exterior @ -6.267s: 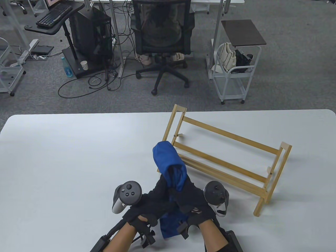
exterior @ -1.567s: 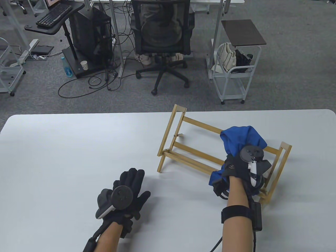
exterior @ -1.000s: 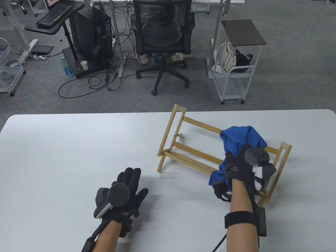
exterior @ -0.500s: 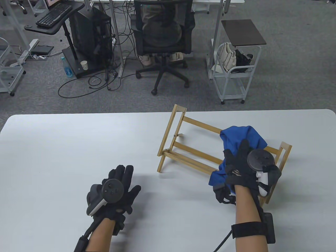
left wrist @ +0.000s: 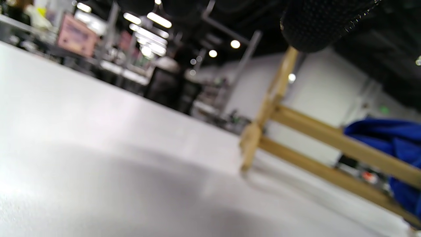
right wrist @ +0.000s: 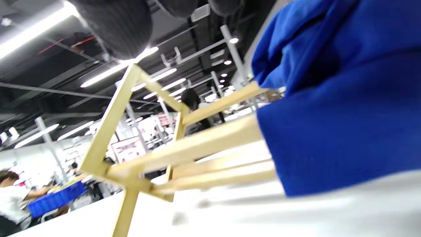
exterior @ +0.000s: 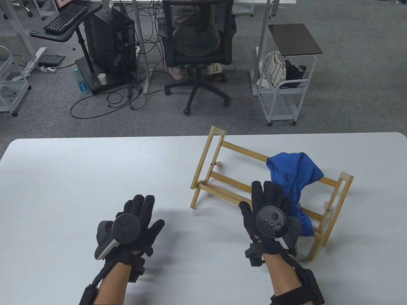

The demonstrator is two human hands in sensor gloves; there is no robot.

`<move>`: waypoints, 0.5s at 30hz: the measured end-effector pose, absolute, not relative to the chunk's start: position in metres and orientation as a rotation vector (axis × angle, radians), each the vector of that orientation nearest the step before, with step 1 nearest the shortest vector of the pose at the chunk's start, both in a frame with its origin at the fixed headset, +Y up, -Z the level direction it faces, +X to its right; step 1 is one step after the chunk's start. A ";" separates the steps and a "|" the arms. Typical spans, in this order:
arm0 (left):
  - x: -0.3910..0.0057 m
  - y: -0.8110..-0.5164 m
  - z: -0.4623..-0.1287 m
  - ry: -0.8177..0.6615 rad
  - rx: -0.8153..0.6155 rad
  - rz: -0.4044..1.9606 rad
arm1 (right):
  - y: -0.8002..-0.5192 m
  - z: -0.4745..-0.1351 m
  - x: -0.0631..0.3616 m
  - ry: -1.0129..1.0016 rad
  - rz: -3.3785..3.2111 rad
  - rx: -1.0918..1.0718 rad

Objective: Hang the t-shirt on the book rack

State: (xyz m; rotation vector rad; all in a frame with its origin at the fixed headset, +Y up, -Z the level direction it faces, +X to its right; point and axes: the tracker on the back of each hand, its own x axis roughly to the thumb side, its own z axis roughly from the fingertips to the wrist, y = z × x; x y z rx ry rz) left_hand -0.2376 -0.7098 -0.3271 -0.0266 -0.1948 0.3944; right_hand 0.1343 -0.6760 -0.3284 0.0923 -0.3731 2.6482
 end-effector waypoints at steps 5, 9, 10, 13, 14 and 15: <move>-0.236 -0.710 -0.333 -0.199 -0.040 0.356 | -0.697 -0.326 0.122 -0.359 2.733 0.207; -0.236 -0.714 -0.337 -0.215 -0.042 0.328 | -0.709 -0.326 0.117 -0.316 2.783 0.289; -0.238 -0.714 -0.337 -0.215 -0.041 0.304 | -0.712 -0.325 0.116 -0.305 2.797 0.299; -0.243 -0.716 -0.339 -0.215 -0.038 0.296 | -0.718 -0.326 0.114 -0.286 2.821 0.322; -0.244 -0.717 -0.339 -0.216 -0.039 0.306 | -0.720 -0.327 0.114 -0.281 2.824 0.325; -0.245 -0.719 -0.339 -0.216 -0.039 0.306 | -0.722 -0.327 0.114 -0.273 2.832 0.328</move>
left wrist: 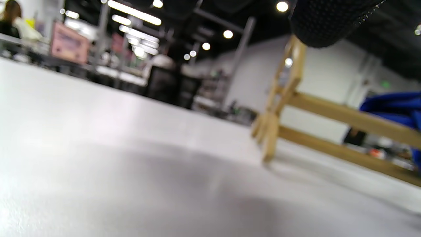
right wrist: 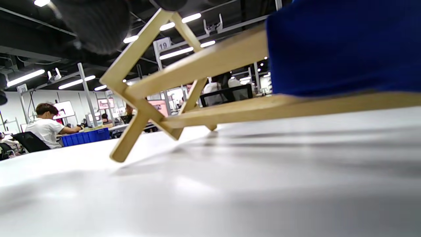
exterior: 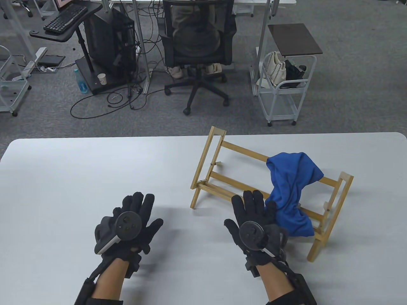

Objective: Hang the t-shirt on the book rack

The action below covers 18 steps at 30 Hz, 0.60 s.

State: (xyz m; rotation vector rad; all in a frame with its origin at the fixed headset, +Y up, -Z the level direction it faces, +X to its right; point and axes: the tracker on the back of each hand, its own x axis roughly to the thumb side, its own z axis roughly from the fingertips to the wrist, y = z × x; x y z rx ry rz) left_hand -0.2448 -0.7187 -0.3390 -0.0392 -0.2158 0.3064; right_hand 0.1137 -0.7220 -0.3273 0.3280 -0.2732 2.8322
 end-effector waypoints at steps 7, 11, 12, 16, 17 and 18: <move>-0.244 -0.728 -0.338 -0.227 -0.039 0.279 | -0.736 -0.329 0.113 -0.219 2.867 0.340; -0.239 -0.736 -0.335 -0.235 -0.058 0.259 | -0.742 -0.328 0.114 -0.186 2.873 0.333; -0.238 -0.737 -0.334 -0.236 -0.067 0.250 | -0.743 -0.328 0.114 -0.180 2.871 0.336; -0.238 -0.741 -0.331 -0.234 -0.078 0.239 | -0.746 -0.323 0.116 -0.189 2.888 0.341; -0.239 -0.741 -0.330 -0.231 -0.083 0.237 | -0.746 -0.322 0.117 -0.189 2.885 0.336; -0.239 -0.741 -0.330 -0.231 -0.083 0.237 | -0.746 -0.322 0.118 -0.188 2.882 0.331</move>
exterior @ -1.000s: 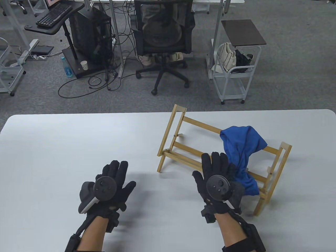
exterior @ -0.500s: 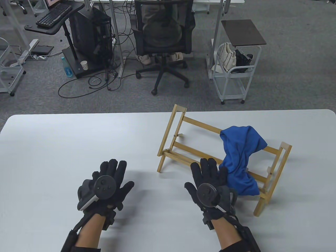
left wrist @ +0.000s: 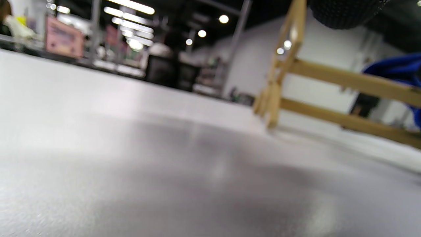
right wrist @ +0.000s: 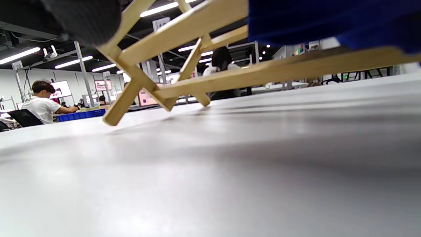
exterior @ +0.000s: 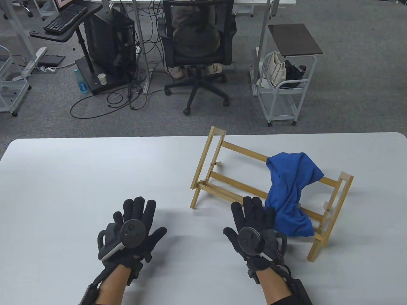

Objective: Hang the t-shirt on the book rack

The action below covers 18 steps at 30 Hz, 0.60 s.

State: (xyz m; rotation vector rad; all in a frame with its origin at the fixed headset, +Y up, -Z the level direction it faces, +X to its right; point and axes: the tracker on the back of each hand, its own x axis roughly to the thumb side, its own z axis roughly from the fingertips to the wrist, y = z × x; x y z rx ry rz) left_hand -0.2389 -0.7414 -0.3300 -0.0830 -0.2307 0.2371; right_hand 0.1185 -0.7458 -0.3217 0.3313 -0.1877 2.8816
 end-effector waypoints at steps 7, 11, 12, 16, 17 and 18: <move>-0.239 -0.742 -0.329 -0.233 -0.085 0.227 | -0.748 -0.318 0.128 -0.179 2.885 0.302; -0.236 -0.743 -0.328 -0.243 -0.085 0.212 | -0.747 -0.316 0.131 -0.177 2.875 0.284; -0.236 -0.743 -0.328 -0.244 -0.086 0.210 | -0.747 -0.316 0.131 -0.175 2.874 0.282; -0.234 -0.744 -0.327 -0.242 -0.097 0.201 | -0.747 -0.316 0.131 -0.162 2.872 0.273; -0.235 -0.745 -0.327 -0.241 -0.099 0.197 | -0.747 -0.315 0.131 -0.160 2.869 0.271; -0.235 -0.745 -0.326 -0.240 -0.101 0.196 | -0.747 -0.315 0.131 -0.160 2.866 0.270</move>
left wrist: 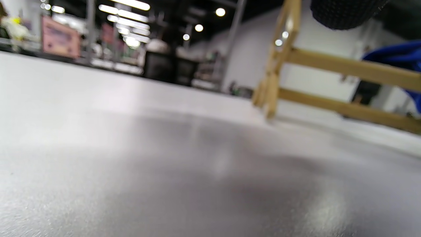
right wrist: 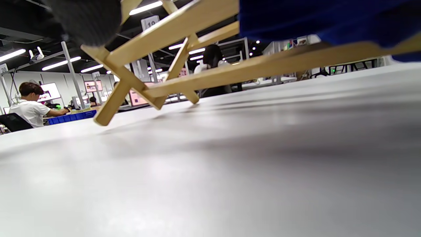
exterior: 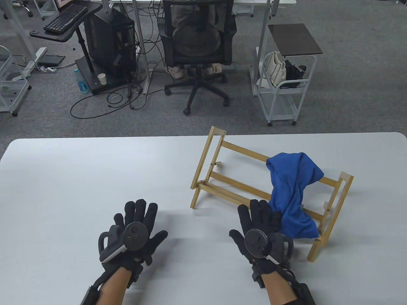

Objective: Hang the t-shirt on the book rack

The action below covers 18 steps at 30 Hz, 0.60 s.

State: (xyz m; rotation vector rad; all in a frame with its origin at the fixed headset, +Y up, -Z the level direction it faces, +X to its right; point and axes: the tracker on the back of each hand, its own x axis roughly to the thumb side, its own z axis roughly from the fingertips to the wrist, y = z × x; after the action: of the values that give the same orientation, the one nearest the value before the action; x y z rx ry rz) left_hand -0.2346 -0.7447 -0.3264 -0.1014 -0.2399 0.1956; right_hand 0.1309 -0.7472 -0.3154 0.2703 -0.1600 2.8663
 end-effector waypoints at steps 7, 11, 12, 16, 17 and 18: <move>-0.236 -0.745 -0.325 -0.232 -0.106 0.198 | -0.748 -0.315 0.131 -0.157 2.852 0.264; -0.236 -0.745 -0.325 -0.232 -0.110 0.199 | -0.748 -0.314 0.131 -0.152 2.853 0.261; -0.236 -0.745 -0.324 -0.232 -0.111 0.198 | -0.747 -0.314 0.131 -0.152 2.854 0.260; -0.235 -0.745 -0.324 -0.234 -0.114 0.197 | -0.747 -0.314 0.131 -0.154 2.852 0.261; -0.235 -0.745 -0.324 -0.234 -0.115 0.195 | -0.747 -0.314 0.131 -0.155 2.852 0.261; -0.235 -0.745 -0.324 -0.235 -0.116 0.192 | -0.747 -0.314 0.131 -0.154 2.850 0.258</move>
State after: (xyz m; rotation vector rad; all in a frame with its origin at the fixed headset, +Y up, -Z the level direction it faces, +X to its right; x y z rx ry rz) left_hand -0.2347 -0.7455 -0.3239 -0.1164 -0.2346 0.1916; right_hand 0.1311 -0.7474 -0.3142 0.2584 -0.1539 2.8504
